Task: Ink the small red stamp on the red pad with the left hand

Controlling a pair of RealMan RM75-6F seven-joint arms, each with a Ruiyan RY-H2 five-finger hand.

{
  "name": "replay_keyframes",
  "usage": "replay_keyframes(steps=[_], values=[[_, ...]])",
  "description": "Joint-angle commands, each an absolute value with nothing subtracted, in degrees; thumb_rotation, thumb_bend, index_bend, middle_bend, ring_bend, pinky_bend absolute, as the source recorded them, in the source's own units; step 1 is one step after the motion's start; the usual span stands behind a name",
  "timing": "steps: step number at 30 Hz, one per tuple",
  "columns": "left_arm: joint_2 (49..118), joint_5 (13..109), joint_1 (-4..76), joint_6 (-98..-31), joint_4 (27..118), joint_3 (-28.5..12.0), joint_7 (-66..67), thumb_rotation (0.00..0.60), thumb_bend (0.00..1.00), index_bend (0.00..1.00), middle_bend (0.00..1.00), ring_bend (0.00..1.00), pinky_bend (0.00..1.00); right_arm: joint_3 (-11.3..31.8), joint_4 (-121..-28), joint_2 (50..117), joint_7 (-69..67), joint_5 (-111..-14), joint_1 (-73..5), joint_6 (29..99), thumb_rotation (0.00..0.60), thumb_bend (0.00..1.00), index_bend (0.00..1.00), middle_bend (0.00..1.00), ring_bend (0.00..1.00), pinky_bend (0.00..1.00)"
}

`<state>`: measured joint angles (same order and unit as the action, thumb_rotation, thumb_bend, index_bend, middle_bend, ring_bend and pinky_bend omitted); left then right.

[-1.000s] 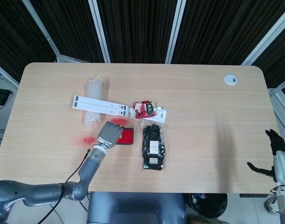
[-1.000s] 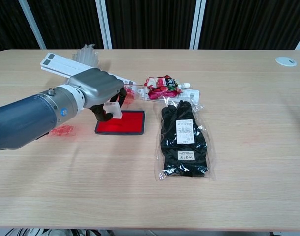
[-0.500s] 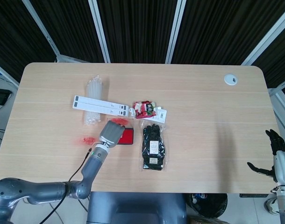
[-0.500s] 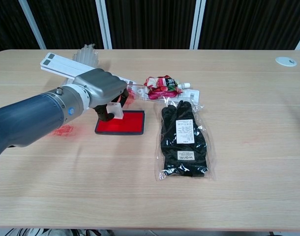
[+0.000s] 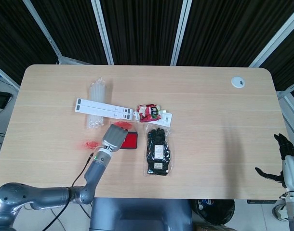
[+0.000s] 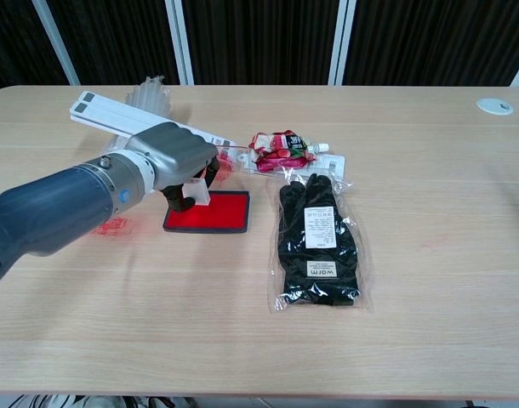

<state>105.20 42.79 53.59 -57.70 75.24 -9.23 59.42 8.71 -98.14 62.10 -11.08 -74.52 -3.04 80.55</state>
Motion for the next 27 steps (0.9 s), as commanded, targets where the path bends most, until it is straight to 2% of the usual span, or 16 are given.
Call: replay_keyframes(steps=[1,27], values=[[105.39,42.77,53.63,-57.65,74.85,-9.03,59.09,0.600,0.55,0.71,0.73,0.59,0.67,8.71,-98.13,62.10,-11.12,-74.53,-3.03,80.56,0.600,0.12,0.00,0.00,0.00,0.20],[103.74,43.52,54.54,-58.76,76.95,-8.73,58.59,0.600,0.55,0.71,0.73,0.59,0.67,8.68,-97.99,62.14,-11.38,-74.73,-2.93,80.73,0.600,0.12,0.00,0.00,0.00,0.20]])
